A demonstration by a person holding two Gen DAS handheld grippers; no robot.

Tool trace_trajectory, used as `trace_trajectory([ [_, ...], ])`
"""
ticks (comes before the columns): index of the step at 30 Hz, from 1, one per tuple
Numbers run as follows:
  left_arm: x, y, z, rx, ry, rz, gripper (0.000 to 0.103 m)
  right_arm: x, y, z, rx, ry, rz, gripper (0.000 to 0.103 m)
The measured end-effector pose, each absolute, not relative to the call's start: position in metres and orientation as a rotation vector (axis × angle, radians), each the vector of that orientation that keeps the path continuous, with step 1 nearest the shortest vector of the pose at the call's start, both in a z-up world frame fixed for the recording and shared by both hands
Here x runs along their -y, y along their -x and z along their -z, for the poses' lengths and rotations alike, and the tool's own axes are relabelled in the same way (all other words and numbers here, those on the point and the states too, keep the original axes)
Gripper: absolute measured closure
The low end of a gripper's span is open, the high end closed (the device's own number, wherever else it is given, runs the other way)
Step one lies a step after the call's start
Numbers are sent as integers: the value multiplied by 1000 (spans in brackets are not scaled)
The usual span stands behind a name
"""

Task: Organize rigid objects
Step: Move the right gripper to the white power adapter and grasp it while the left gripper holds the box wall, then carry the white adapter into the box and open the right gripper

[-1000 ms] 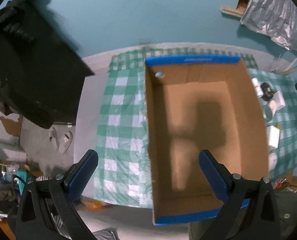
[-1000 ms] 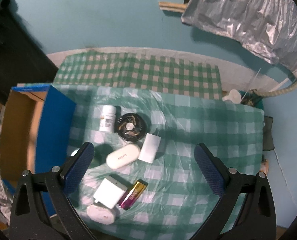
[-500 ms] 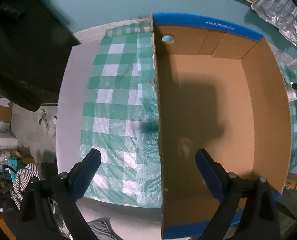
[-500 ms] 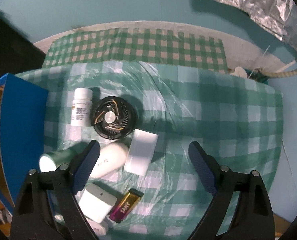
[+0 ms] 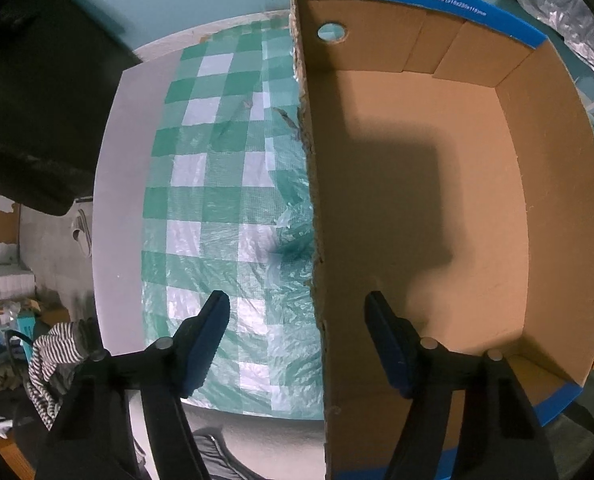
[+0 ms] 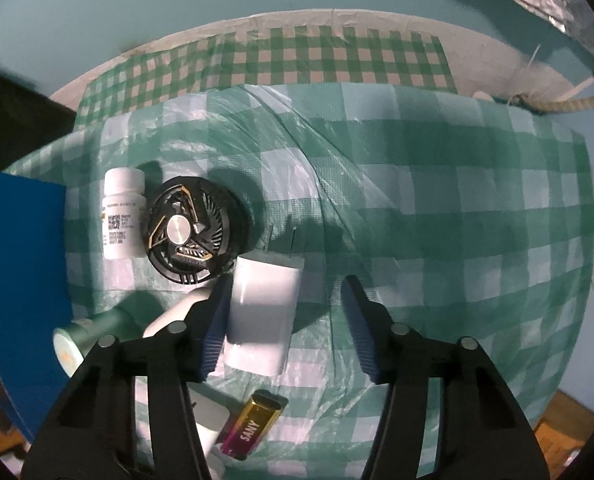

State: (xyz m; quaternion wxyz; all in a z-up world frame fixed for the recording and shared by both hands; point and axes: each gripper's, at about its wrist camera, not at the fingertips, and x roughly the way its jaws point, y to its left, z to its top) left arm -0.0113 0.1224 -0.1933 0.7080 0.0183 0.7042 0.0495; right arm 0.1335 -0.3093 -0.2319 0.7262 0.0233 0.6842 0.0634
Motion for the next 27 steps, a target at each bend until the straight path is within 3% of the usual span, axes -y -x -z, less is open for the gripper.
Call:
trace_trajectory([
  [3,-124,10,197,-1564,-29,-111,34,309,-134,236,-1520,-54,-140,53],
  [6,-126,11,200,-1579,-23,-126,45,307,-134,240,-1528,-35,-142,62],
  [8,-130,11,203,-1595,-7,-127,53,305,-133,239,-1517,-26,-158,77],
  [19,-130,17,211,-1635,31,-90,74,301,-119,224,-1502,31,-187,77],
  [27,-128,18,212,-1642,26,-71,82,290,-107,196,-1489,31,-226,77],
])
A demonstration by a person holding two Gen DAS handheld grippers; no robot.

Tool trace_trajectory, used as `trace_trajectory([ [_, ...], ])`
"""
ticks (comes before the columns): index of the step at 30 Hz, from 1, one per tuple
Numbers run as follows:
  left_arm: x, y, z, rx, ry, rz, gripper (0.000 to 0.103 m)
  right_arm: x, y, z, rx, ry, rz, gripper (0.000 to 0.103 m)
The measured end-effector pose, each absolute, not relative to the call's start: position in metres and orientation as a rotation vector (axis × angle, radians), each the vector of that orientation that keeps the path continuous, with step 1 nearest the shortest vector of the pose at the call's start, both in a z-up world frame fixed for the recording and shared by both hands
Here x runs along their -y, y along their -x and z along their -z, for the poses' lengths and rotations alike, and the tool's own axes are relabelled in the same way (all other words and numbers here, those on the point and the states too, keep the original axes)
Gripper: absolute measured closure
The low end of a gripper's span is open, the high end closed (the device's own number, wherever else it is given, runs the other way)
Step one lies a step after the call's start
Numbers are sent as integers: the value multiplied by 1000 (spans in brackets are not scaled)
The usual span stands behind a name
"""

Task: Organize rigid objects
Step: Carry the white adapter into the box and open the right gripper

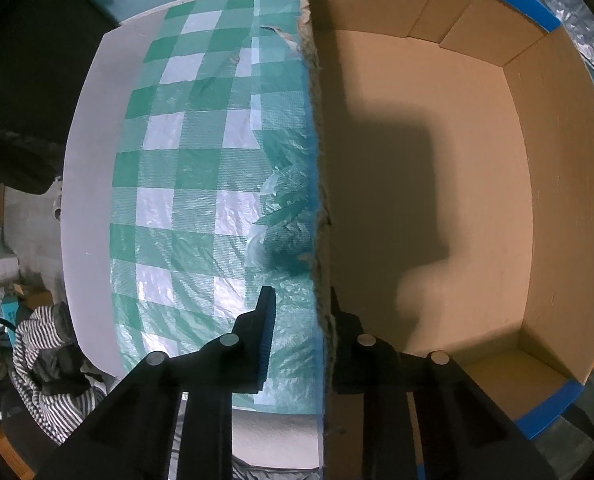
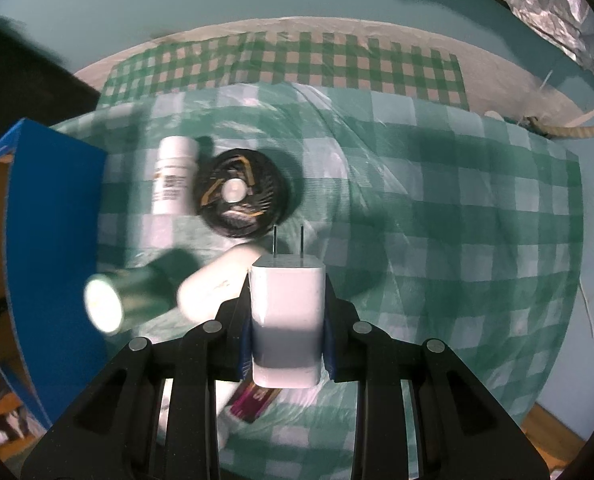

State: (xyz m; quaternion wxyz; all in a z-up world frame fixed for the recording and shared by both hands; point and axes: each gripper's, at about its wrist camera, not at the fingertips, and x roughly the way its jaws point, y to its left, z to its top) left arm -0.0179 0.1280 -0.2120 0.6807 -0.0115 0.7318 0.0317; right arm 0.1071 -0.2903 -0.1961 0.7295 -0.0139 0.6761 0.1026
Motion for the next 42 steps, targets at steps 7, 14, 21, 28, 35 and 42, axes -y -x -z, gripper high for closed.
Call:
trace_trajectory([
  [7,-119,15,212,-1652,17,-46,90,270,-100,166,-1464,44,-289,77],
  [14,-107,9,208,-1653,15,-29,91,232,-97,134,-1429,83,-400,77],
  [21,-123,16,217,-1651,24,-28,91,184,-97,117,-1408,127,-508,77],
  [28,-134,22,221,-1654,28,-21,91,129,-100,110,-1385,198,-616,77],
  [35,-139,26,224,-1652,33,-16,91,80,-105,119,-1385,268,-695,77],
  [42,-135,26,224,-1646,14,-5,91,50,-110,149,-1431,340,-717,77],
])
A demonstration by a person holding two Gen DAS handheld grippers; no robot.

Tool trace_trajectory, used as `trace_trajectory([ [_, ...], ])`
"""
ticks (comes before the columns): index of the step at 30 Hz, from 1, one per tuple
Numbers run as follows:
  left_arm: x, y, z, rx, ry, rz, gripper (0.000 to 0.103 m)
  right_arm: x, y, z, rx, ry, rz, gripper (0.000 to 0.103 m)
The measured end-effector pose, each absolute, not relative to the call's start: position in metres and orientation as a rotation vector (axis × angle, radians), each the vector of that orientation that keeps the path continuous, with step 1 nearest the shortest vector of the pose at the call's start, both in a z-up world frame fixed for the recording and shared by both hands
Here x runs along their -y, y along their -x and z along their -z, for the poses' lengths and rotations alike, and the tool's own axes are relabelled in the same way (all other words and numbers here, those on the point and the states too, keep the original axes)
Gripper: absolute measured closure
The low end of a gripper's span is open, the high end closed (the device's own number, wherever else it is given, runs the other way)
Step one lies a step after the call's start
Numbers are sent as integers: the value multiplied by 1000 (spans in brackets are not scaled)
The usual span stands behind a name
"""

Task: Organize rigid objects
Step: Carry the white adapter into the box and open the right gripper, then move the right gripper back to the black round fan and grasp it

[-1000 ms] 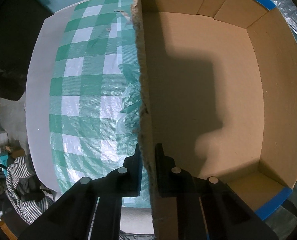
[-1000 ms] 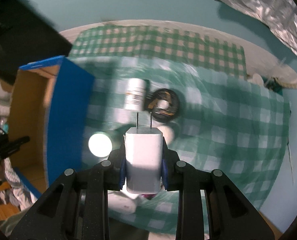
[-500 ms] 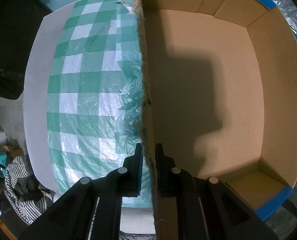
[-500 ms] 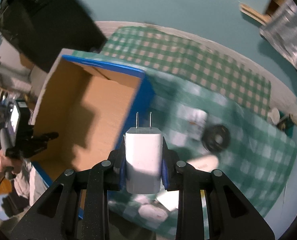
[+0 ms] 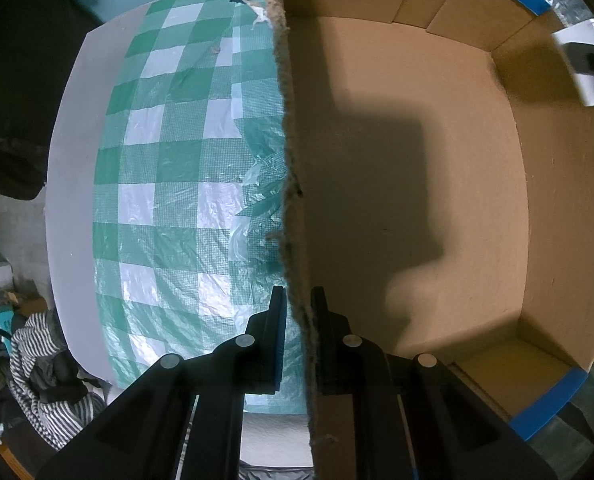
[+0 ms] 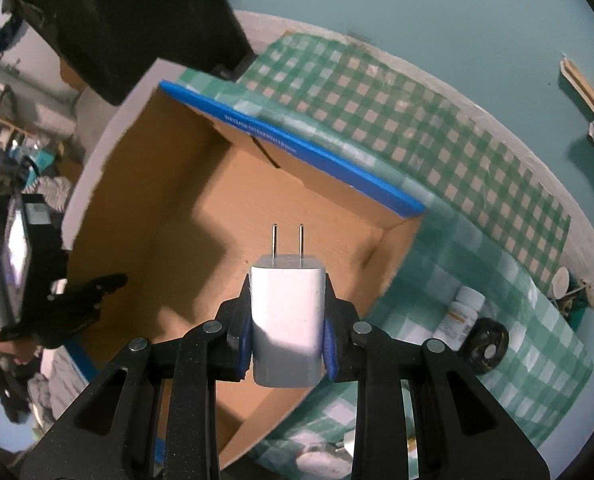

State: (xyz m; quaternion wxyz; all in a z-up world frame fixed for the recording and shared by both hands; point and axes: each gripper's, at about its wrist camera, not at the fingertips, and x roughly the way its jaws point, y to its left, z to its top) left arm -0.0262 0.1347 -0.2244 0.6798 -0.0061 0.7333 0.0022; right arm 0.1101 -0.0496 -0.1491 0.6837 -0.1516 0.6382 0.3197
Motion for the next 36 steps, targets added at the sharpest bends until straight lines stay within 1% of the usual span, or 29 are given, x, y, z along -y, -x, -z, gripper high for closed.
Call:
trace_trajectory([
  [9,-133,28,224,-1646,13,-4,91,40,-111,175,-1464,405,-678,77],
  [18,-131,30,224,-1648,11,-4,91,44,-109,173,-1457,378,-682,77],
  [19,-131,30,224,-1648,11,-4,91,45,-108,170,-1452,370,-685,75],
  [20,-131,30,224,-1649,11,-5,91,46,-108,168,-1448,363,-685,68],
  [22,-130,30,224,-1648,12,-5,91,47,-107,163,-1436,360,-684,61],
  [36,-125,31,221,-1647,6,-2,91,62,-100,121,-1367,334,-701,51],
])
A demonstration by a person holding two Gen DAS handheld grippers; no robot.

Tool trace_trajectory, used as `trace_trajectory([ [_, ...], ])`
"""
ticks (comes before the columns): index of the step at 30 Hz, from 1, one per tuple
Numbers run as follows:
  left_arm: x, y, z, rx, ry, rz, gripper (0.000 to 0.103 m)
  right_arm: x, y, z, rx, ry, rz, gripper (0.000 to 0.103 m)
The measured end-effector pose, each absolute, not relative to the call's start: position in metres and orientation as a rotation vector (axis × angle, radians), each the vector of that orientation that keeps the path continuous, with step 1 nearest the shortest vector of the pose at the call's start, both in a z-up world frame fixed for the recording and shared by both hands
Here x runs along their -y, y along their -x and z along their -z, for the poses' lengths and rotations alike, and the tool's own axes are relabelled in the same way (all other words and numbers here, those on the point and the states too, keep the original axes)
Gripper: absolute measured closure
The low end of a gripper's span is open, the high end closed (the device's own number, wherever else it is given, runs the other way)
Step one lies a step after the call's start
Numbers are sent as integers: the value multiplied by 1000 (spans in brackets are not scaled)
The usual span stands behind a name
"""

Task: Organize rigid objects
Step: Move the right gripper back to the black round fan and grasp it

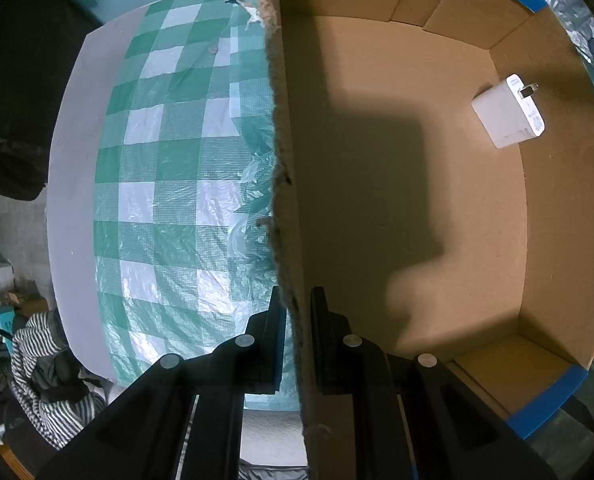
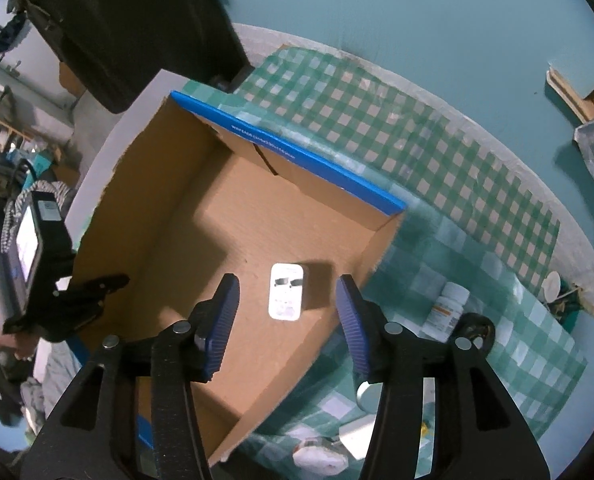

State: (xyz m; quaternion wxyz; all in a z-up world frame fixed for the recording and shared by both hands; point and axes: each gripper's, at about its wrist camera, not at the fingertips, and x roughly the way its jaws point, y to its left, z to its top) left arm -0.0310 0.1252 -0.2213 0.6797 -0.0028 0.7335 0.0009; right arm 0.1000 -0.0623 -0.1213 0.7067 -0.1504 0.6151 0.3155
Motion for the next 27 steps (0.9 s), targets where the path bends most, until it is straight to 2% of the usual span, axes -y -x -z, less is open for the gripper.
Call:
trace_trajectory([
  [14,-123,32,221,-1646,3,-1,91,108,-96,89,-1310,350,-658,43],
  [27,-128,33,219,-1638,9,-6,91,172,-113,100,-1342,353,-562,42],
])
